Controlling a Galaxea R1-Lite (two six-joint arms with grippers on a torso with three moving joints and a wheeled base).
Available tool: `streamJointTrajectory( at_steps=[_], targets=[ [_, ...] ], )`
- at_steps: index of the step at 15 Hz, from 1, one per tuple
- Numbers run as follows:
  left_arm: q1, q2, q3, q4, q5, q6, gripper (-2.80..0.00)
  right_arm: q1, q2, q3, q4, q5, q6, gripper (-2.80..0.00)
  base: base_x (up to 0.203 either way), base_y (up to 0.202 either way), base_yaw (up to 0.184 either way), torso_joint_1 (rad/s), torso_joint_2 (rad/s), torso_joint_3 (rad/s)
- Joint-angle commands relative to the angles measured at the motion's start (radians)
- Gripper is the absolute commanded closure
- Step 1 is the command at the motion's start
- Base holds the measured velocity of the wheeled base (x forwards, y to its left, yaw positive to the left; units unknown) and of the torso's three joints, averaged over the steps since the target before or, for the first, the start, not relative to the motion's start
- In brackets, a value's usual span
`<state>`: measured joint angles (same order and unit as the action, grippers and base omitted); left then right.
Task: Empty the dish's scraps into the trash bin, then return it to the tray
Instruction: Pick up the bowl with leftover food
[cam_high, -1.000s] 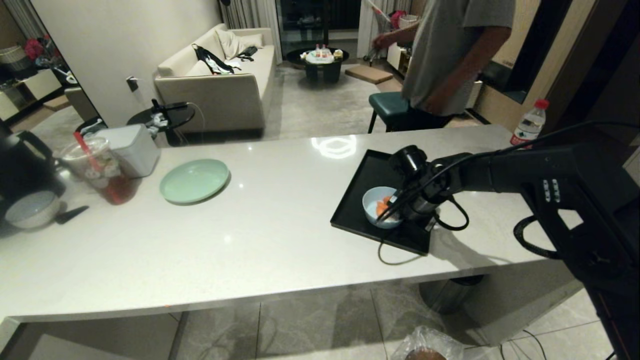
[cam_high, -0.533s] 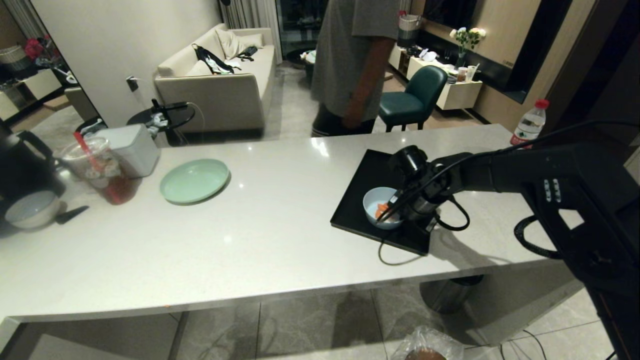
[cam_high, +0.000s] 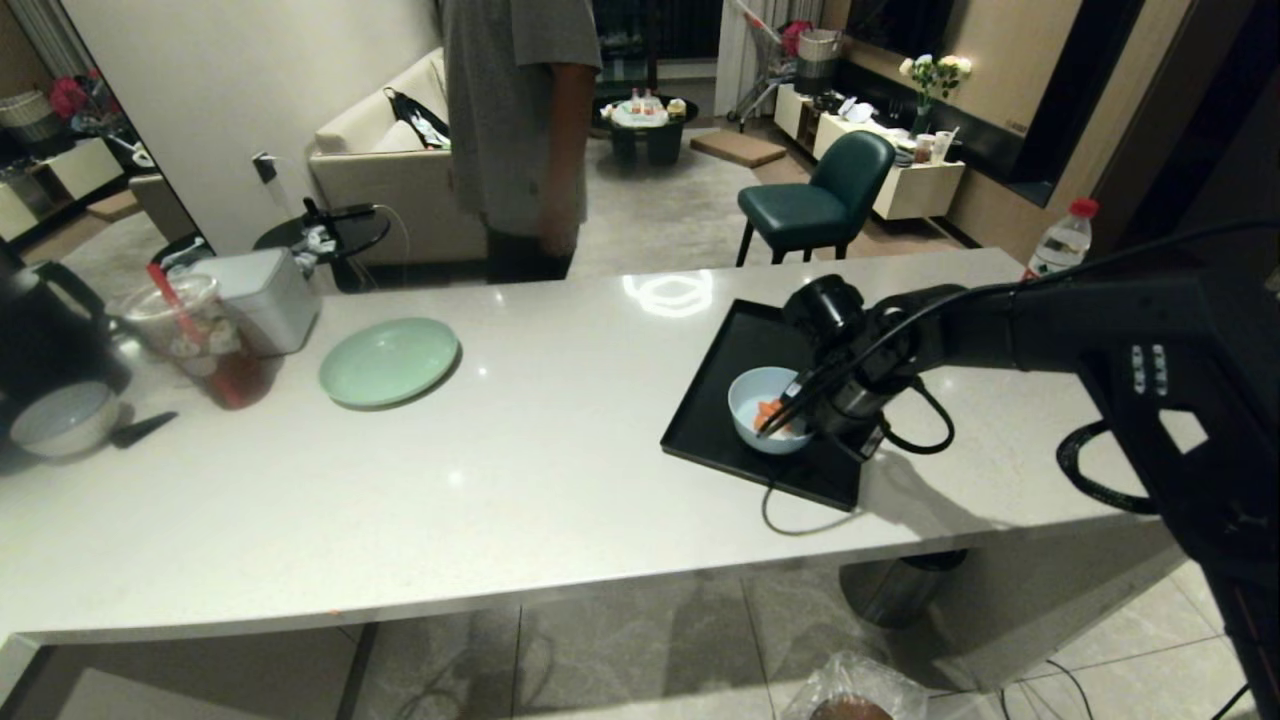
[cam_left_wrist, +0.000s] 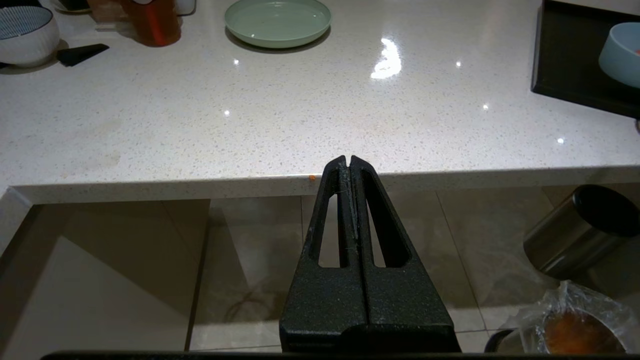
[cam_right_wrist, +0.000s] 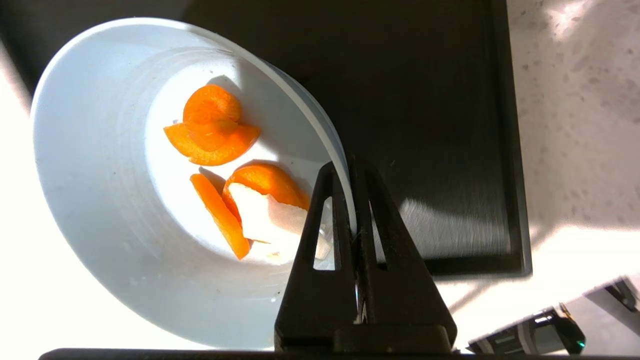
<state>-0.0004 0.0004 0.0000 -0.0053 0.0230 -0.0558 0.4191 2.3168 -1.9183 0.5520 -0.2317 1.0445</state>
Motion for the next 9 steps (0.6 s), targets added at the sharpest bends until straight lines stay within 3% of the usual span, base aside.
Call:
streamJointTrajectory(
  at_steps=[1, 6, 9],
  targets=[
    [0.0, 0.0, 0.0, 0.0, 0.0, -0.001, 0.0, 0.014, -0.055, 0.001, 0.035, -0.002, 0.006, 0.0, 0.0, 0.0, 0.0, 0.0, 0.0, 0.0],
    [0.0, 0.0, 0.0, -0.001, 0.0, -0.001, 0.0, 0.082, -0.147, 0.018, 0.129, -0.015, 0.041, 0.0, 0.0, 0.0, 0.0, 0.0, 0.0, 0.0],
    [0.0, 0.001, 0.0, 0.0, 0.0, -0.001, 0.0, 0.151, -0.224, 0.097, 0.137, -0.054, 0.042, 0.0, 0.0, 0.0, 0.0, 0.0, 0.0, 0.0]
  ],
)
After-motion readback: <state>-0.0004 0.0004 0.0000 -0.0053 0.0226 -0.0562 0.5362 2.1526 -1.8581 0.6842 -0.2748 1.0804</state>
